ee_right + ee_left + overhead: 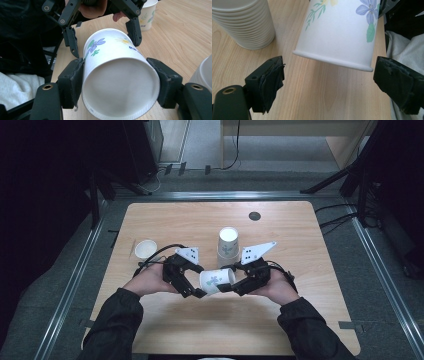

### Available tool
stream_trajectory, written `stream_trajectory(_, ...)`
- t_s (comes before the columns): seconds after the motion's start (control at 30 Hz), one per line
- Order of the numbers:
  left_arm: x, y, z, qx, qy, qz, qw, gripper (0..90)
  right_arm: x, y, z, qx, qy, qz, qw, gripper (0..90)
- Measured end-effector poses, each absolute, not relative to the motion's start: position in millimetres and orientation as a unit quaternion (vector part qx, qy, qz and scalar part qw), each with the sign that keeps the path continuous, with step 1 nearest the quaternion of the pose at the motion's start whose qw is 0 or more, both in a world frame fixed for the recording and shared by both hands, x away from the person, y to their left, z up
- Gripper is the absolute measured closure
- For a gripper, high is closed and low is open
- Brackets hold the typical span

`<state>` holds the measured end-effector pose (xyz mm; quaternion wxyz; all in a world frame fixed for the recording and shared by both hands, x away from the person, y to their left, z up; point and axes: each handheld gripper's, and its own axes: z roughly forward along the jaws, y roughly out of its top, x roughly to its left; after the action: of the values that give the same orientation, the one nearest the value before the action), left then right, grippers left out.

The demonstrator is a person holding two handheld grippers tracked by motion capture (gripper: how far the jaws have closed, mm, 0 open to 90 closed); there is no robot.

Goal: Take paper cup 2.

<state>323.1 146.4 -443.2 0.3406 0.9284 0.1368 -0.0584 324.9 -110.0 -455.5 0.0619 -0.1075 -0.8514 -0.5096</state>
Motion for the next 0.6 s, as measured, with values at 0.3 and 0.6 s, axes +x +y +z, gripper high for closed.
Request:
stream_trajectory(0.3, 323, 149, -453, 0.91, 0.152, -0.062, 0.38, 10.0, 325, -112, -453, -0.108, -0.845, -0.519, 0.07, 33.4)
stream_trajectory(0.6, 322, 140, -458, 0.903, 0.141, -0.071, 0.401, 10.0, 327, -113, -453, -0.111, -0.84, -0.525, 0.079, 33.5)
